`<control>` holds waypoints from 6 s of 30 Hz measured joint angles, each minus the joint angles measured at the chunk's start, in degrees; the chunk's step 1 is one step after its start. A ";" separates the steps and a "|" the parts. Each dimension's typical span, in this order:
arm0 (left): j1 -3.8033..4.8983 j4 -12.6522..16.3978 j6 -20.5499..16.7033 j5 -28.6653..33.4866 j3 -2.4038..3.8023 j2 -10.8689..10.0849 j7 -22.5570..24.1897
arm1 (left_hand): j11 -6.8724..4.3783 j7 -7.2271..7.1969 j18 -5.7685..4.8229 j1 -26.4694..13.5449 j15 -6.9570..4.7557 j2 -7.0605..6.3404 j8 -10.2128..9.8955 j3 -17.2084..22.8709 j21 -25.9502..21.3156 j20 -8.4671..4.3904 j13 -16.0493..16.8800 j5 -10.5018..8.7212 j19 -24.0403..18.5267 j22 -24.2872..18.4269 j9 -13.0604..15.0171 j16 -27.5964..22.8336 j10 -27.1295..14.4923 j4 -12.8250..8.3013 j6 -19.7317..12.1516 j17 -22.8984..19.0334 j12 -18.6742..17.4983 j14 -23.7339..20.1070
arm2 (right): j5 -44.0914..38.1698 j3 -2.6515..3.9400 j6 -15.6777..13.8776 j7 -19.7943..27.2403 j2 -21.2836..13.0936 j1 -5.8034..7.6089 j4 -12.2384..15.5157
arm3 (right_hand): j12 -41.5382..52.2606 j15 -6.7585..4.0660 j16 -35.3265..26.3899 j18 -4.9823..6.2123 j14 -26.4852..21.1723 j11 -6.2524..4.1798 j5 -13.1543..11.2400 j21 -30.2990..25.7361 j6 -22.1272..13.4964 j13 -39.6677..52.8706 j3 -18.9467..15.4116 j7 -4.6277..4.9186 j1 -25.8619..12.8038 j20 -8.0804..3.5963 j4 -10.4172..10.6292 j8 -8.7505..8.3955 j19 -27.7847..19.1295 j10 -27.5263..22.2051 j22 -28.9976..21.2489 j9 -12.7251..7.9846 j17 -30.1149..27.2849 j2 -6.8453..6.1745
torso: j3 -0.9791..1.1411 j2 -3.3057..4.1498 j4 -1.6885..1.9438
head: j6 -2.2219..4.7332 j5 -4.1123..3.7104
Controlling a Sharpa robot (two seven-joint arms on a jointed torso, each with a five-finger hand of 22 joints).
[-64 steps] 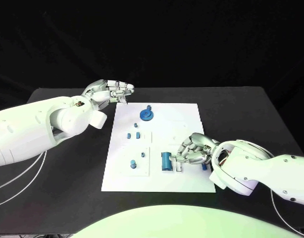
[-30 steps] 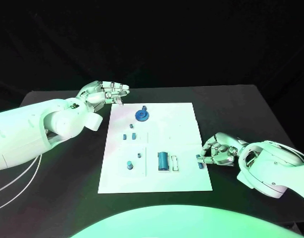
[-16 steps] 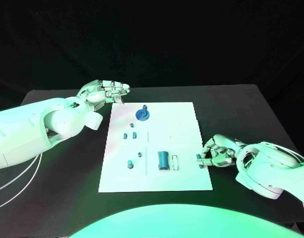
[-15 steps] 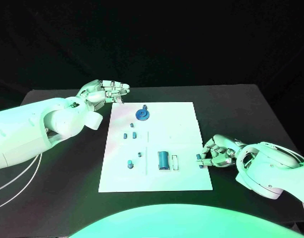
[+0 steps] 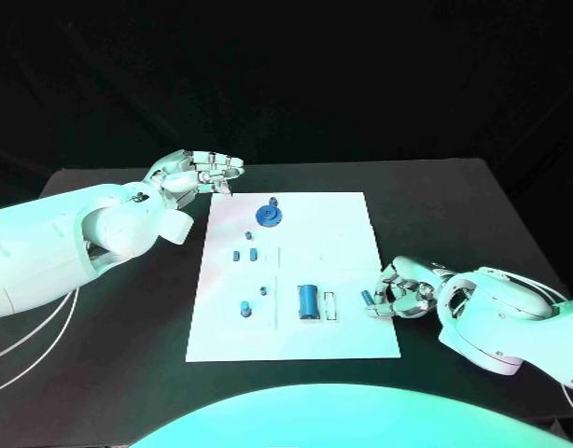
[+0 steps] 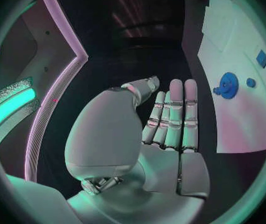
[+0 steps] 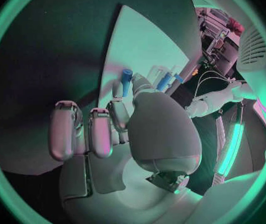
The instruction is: Assemble the parts on the task board
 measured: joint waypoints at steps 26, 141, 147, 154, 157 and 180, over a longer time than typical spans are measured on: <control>0.00 0.12 0.01 0.00 0.00 -0.21 -0.02 | 0.00 0.00 0.00 -0.22 0.00 0.23 0.00 0.00 0.00 0.00 0.00 0.00 0.00 0.01 -0.01 0.00 0.00 0.00 0.00 0.00 -0.02 0.00 | -2.02 0.00 -1.96 -2.03 1.48 -0.16 0.66 | 2.02 -0.40 2.32 -0.89 0.01 -0.73 4.94 4.69 -1.42 1.58 23.75 -0.29 2.17 -0.81 2.56 3.24 -0.01 1.13 -0.02 0.99 -0.02 -4.95 | -0.01 -0.05 -0.02 | -0.01 0.01; 0.00 0.24 -0.05 0.05 -0.01 -0.47 0.03 | -0.20 0.00 0.00 -0.86 0.00 0.40 0.00 0.08 -0.22 0.14 0.00 0.00 -0.14 -0.19 0.08 0.00 -0.20 -0.08 0.00 -0.02 0.63 0.00 | 19.39 -0.25 -3.02 0.89 5.58 2.25 -0.61 | 2.08 0.15 2.99 -0.89 0.10 0.62 -2.30 4.63 -4.91 1.53 26.21 1.37 -11.53 -0.62 -6.80 1.69 -0.05 1.20 -0.04 0.24 -0.04 -6.09 | 0.07 -0.15 -0.12 | 0.07 -0.22; -0.11 0.14 -0.54 0.67 -0.01 -0.19 1.37 | -0.21 -0.09 0.00 -2.79 0.21 0.07 0.07 -1.06 -1.85 0.22 0.00 0.00 -0.22 -1.14 0.19 0.00 -0.20 1.06 -0.34 -0.02 1.30 -0.21 | 24.00 0.04 -5.44 11.14 4.57 5.72 -4.51 | -3.50 1.14 0.60 -0.72 0.04 2.04 1.80 -3.91 -7.29 0.92 24.46 2.94 -10.42 0.46 -7.32 -0.37 -0.01 -1.72 0.01 -0.55 -0.04 -6.57 | -0.05 -0.44 -0.23 | 0.98 -0.58; -0.69 -0.82 -2.66 2.19 -0.06 1.17 3.96 | -0.32 -0.21 -0.01 -3.85 0.97 -0.08 1.13 -3.25 -9.09 1.27 -0.05 0.00 -2.74 -5.52 0.82 -3.57 1.75 3.25 -0.63 -1.73 2.14 -6.40 | 37.31 0.58 -7.56 26.97 7.25 9.16 -15.33 | -30.67 3.88 -22.10 6.56 -8.20 4.78 -0.01 -50.06 -12.10 -17.36 24.92 5.47 -4.75 3.25 -8.77 -2.79 -11.64 -18.94 -5.30 -1.32 -16.11 -4.79 | -0.48 -1.52 -0.40 | 3.07 -0.81; -0.86 -1.80 -3.89 2.92 -0.06 2.09 5.13 | -0.27 -0.21 -0.02 -3.84 1.81 -0.07 1.70 -3.87 -15.55 2.53 -0.27 0.00 -5.21 -9.38 1.09 -9.01 3.46 4.08 -0.62 -4.14 1.86 -10.61 | 43.08 0.83 -7.67 32.01 9.36 9.62 -20.32 | -34.83 4.77 -33.60 6.74 -14.34 5.52 -0.75 -58.54 -13.46 -22.53 25.39 6.17 -3.83 4.18 -8.99 -2.97 -14.45 -22.19 -10.35 -1.76 -25.37 -4.83 | -0.68 -2.10 -0.44 | 4.50 -0.59; -2.52 -10.66 -12.35 7.87 0.00 9.04 10.84 | -6.24 -8.75 -6.73 -23.27 -1.59 8.62 -11.88 -26.50 -51.40 -5.54 -3.05 -4.20 -35.18 -35.79 -13.08 -57.33 -27.85 0.94 -33.70 -16.18 -27.80 -44.50 | 64.34 2.86 -3.74 47.64 21.28 8.94 -40.98 | -65.81 6.42 -78.91 0.05 -63.70 3.66 -12.90 -74.12 -46.87 -70.61 7.86 0.43 -22.92 1.96 -14.64 -19.65 -66.53 -57.46 -65.71 -20.54 -67.96 5.18 | -0.40 -4.58 -0.74 | 9.88 1.09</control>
